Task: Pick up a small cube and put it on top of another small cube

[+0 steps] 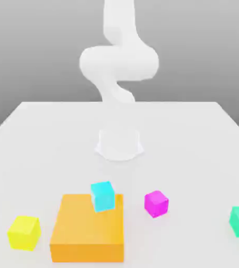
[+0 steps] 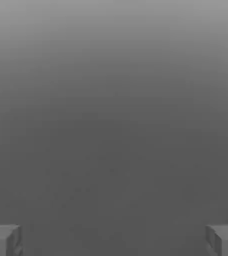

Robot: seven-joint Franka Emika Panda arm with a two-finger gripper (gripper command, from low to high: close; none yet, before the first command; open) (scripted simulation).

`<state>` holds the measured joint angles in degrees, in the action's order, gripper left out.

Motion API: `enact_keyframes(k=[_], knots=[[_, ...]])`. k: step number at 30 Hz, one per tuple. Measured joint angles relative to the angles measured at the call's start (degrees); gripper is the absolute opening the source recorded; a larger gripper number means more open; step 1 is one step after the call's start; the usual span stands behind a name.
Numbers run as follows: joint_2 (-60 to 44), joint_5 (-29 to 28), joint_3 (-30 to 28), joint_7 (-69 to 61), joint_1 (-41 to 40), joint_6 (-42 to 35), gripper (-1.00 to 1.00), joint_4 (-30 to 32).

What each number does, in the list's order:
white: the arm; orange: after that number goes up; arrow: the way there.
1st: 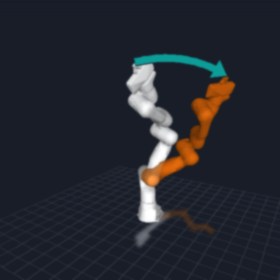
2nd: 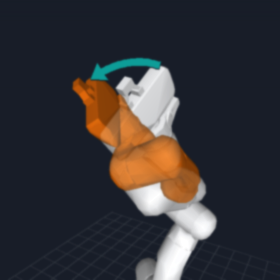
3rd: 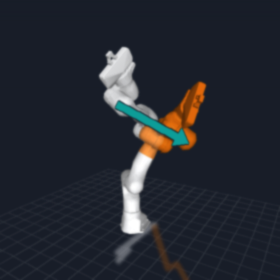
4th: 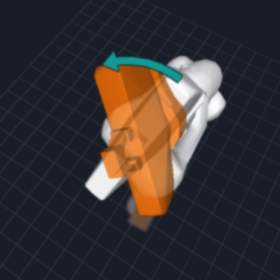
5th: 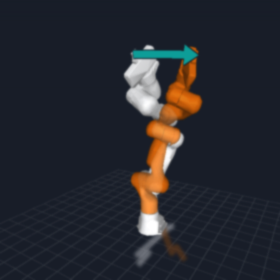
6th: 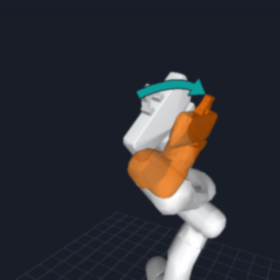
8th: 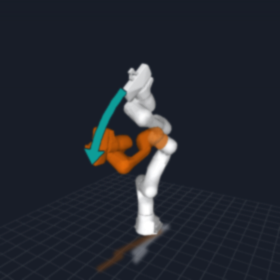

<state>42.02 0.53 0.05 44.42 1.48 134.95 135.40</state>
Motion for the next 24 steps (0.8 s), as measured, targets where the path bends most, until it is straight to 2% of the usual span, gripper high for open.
enact_keyframes(k=[14,18,24], knots=[[-26.9,2.5,2.8,-9.1,9.3,21.5,0.00,24.0],[-37.8,0.8,4.6,-10.3,11.3,30.0,0.00,31.4],[-51.6,-3.2,1.6,-8.1,14.2,41.0,0.00,30.9]])
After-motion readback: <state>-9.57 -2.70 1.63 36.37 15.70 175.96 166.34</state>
